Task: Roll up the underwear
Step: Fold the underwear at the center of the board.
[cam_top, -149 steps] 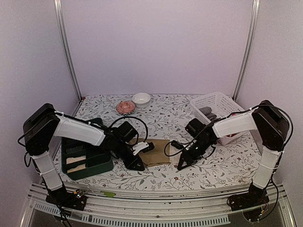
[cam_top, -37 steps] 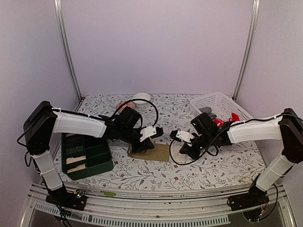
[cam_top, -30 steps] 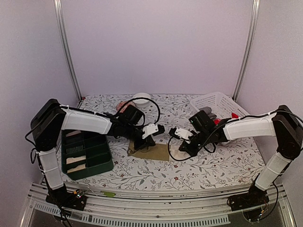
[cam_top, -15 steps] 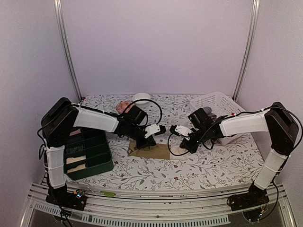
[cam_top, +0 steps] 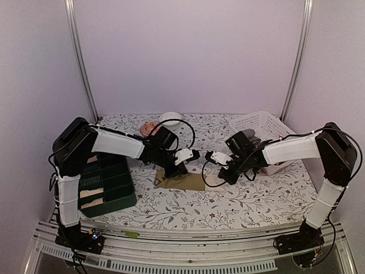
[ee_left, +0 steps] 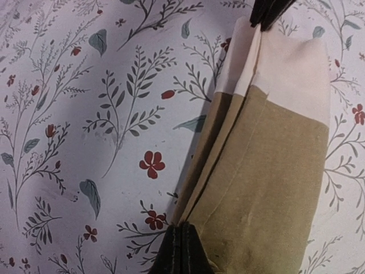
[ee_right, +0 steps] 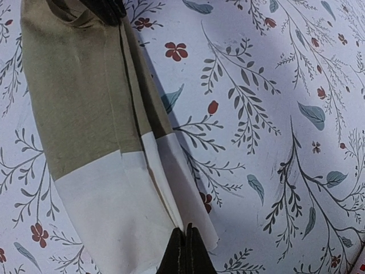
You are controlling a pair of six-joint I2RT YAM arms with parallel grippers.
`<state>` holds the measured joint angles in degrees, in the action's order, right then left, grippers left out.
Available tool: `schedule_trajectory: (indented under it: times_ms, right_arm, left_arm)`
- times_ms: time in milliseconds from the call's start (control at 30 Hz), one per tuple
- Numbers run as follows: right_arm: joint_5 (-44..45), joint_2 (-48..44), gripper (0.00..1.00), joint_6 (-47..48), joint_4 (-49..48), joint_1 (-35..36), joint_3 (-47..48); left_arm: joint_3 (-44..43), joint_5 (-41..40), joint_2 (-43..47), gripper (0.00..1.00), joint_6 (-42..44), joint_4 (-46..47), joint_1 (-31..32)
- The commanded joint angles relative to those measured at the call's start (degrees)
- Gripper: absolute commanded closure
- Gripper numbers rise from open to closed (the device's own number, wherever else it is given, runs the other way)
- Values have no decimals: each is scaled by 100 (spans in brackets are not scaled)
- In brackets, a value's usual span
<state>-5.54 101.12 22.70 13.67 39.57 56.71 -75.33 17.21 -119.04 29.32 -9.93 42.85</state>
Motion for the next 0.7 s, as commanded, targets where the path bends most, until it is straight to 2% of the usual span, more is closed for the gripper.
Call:
schedule_trajectory:
  times_ms: [0, 33, 67, 133, 200, 267, 433, 667]
  right_arm:
    - [290, 67, 100, -141, -97, -64, -19]
    - [298, 71, 100, -175, -81, -64, 8]
    - [310, 56, 91, -229, -64, -64, 36]
    - [340, 3, 80, -300, -14, -64, 100]
    - [454, -70, 69, -376, 62, -66, 156]
    - [561, -93, 65, -456, 222, -101, 310]
    - [429, 40, 64, -688, 728, -168, 864]
    - [-783, 500, 66, -1050, 1524, -319, 1560]
  left_arm:
    - [-306, -264, -163, 98, -56, 124, -128]
    - [-370, -391, -183, 93, -126, 113, -140]
    - [-419, -467, -178, 87, -229, 87, -156]
    - [-471, -514, -67, 74, -413, 18, -237]
    - [-480, -647, 140, 67, -576, -118, -285]
    - [-386, -797, 409, 61, -663, -223, -289]
    - [-16, -897, 1118, 63, -1037, -840, -287]
    - [811, -660, 1854, 71, -1961, -1318, -283]
